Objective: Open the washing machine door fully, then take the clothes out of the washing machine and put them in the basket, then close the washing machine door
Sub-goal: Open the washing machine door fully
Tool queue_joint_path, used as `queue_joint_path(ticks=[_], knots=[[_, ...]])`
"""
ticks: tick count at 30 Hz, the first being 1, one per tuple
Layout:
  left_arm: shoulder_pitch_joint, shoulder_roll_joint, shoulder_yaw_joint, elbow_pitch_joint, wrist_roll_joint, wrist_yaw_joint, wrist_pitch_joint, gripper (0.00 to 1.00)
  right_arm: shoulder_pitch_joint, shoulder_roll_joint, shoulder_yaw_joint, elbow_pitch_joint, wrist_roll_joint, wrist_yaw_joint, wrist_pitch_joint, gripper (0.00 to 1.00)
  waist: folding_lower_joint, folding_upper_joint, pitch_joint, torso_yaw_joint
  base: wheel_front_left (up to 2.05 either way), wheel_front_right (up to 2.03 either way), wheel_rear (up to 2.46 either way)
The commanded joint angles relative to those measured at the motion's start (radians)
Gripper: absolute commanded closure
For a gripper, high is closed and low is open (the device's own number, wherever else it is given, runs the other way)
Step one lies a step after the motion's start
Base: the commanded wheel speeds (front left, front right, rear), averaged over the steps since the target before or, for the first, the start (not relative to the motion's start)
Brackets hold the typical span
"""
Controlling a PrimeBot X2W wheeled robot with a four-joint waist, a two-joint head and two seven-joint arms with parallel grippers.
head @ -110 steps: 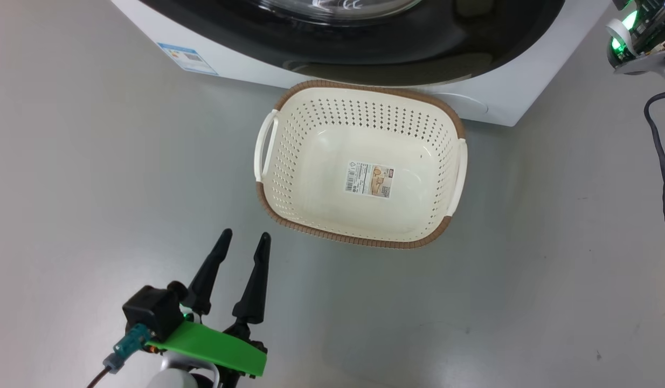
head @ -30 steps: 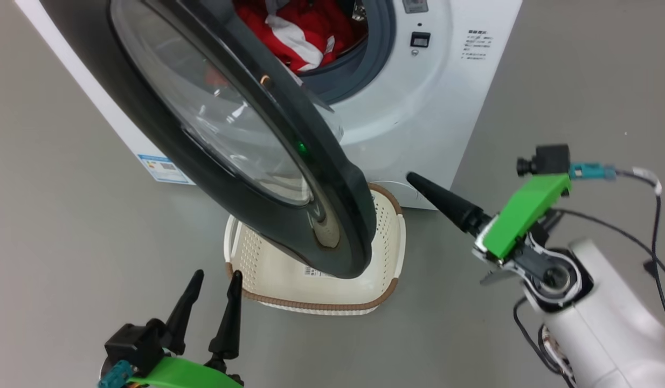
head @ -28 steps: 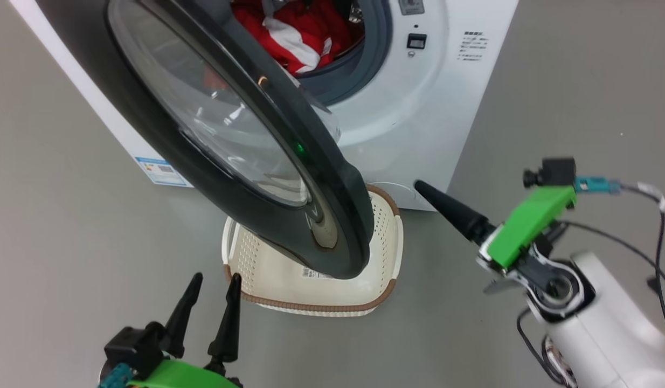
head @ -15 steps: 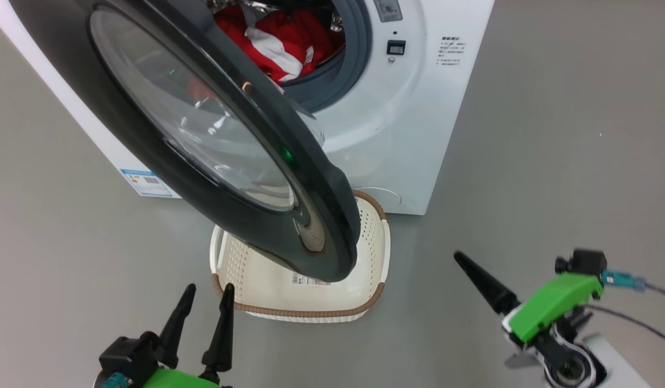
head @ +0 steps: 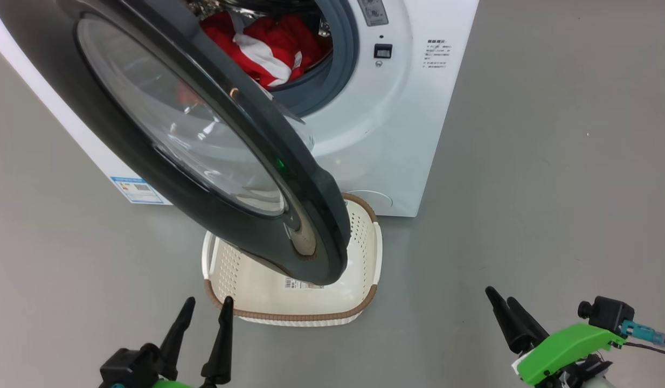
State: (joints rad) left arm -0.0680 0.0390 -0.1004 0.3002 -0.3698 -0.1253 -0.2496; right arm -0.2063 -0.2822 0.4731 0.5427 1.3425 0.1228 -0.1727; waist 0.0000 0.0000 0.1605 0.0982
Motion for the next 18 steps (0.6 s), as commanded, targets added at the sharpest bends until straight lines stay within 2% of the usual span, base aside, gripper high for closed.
queue_joint_path(ticks=[1, 9, 16, 18], knots=[[-0.011, 0.011, 0.033, -0.016, 0.011, -0.005, -0.012, 0.00, 0.009, -0.026, 0.032, -0.006, -0.021, 0.008, -0.031, 0.00, 0.0000, 0.0000, -0.001, -0.001, 0.00, 0.00, 0.00], [-0.005, 0.011, 0.039, -0.013, 0.011, -0.005, -0.012, 0.00, 0.010, -0.054, 0.091, 0.043, -0.139, 0.008, -0.087, 0.00, 0.0000, 0.0000, -0.006, -0.002, 0.00, 0.00, 0.00], [0.000, 0.011, 0.049, -0.012, 0.010, -0.005, -0.012, 0.00, 0.057, -0.003, -0.104, 0.009, -0.388, 0.008, -0.089, 0.00, 0.0000, 0.0000, -0.004, -0.007, 0.00, 0.00, 0.00], [-0.002, 0.011, 0.051, -0.010, 0.010, -0.005, -0.012, 0.00, 0.093, 0.023, -0.180, -0.040, -0.524, 0.008, -0.089, 0.00, 0.0000, 0.0000, -0.001, -0.007, 0.00, 0.00, 0.00]])
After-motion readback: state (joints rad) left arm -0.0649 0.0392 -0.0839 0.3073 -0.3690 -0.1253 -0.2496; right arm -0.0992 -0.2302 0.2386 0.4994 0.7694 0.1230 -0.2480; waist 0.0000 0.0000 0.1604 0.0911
